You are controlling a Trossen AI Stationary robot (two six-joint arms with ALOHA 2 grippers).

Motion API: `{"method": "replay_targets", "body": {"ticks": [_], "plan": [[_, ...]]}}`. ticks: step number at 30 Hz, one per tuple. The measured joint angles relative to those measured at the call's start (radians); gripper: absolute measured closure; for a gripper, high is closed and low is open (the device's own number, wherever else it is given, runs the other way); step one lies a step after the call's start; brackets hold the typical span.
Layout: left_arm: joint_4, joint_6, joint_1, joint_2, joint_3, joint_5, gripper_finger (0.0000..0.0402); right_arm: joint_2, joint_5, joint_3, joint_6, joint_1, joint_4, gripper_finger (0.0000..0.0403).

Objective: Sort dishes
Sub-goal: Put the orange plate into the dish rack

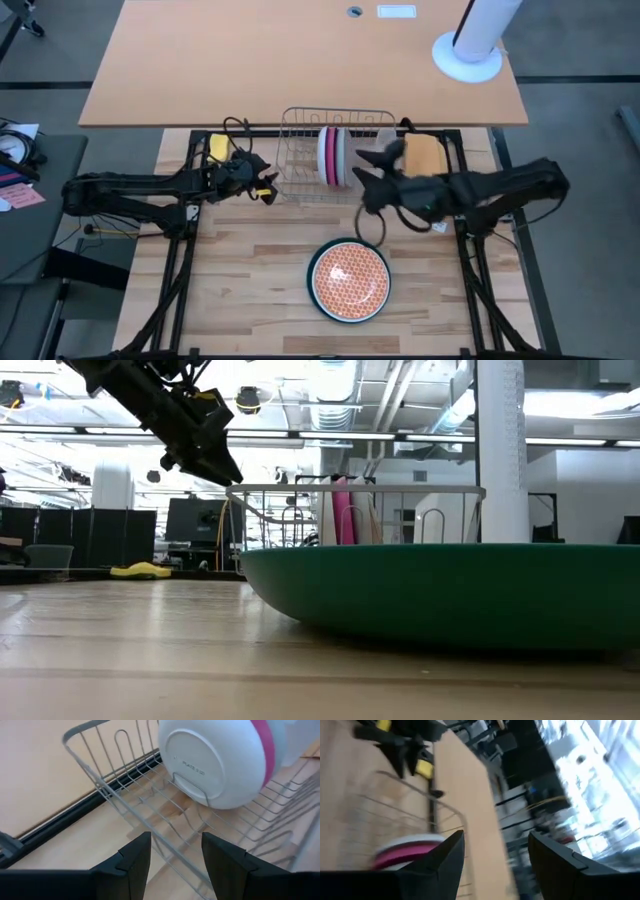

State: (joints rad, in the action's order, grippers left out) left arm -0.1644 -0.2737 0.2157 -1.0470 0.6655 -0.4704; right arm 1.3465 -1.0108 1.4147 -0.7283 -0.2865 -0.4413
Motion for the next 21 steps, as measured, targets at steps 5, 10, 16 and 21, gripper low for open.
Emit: {"method": "replay_targets", "body": {"ticks": [5, 10, 16, 21], "plan": [[0.031, 0.001, -0.007, 0.000, 0.000, 0.069, 0.0231, -0.034, -0.011, 0.000, 0.480, -0.120, -0.289, 0.0184], [0.148, 0.075, -0.062, 0.000, 0.000, 0.175, 0.0231, -0.033, 0.059, -0.010, 0.854, -0.213, -0.559, 0.0184], [0.330, 0.188, -0.201, 0.000, 0.000, 0.204, 0.0231, -0.030, 0.145, -0.099, 1.018, -0.287, -0.594, 0.0184], [0.442, 0.214, -0.303, 0.000, 0.001, 0.146, 0.0231, -0.029, 0.256, -0.149, 1.125, -0.332, -0.575, 0.0184]]}}
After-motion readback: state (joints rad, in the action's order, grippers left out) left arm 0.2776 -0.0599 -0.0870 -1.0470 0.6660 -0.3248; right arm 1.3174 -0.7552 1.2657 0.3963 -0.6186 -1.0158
